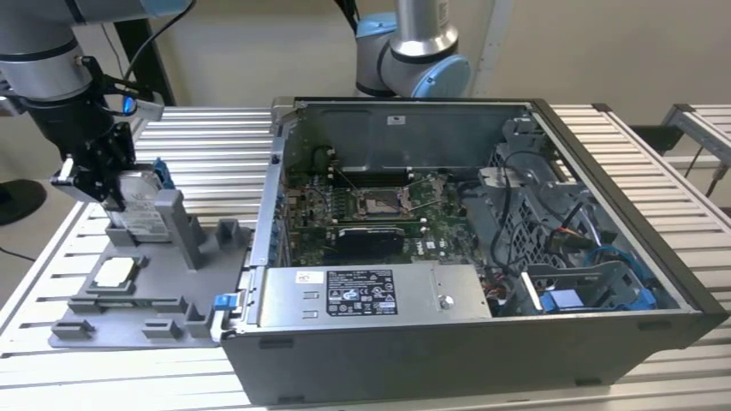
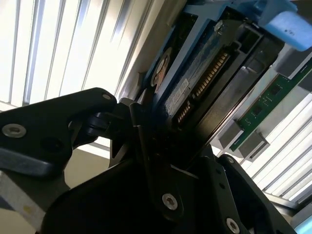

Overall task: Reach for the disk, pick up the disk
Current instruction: 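Pick up the disk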

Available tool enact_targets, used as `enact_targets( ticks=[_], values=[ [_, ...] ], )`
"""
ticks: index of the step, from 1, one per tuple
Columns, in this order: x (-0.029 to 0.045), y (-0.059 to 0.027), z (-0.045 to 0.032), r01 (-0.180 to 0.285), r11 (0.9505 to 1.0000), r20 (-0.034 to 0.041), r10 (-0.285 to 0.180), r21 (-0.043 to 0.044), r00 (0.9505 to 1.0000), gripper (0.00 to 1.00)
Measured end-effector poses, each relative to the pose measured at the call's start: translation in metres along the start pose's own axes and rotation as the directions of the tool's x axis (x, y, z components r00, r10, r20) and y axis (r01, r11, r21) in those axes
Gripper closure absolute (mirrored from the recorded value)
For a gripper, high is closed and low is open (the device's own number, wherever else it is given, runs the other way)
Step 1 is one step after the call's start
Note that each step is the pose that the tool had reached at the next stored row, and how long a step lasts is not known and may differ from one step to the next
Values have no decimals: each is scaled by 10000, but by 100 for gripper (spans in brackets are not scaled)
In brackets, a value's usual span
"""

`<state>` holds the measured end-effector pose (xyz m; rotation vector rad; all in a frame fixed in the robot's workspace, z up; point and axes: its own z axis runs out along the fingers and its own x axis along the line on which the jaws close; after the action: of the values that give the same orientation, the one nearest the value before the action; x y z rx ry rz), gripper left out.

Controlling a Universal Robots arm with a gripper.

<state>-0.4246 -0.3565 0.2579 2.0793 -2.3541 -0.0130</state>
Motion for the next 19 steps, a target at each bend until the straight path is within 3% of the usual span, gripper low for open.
enact_targets(
  ticks=[3, 19],
  values=[
    [-1, -1, -12, -1, 10000, 11, 1, 17, 10000, 100],
    [-2, 2, -318, 0, 10000, -5, 0, 2, 10000, 100]
  ],
)
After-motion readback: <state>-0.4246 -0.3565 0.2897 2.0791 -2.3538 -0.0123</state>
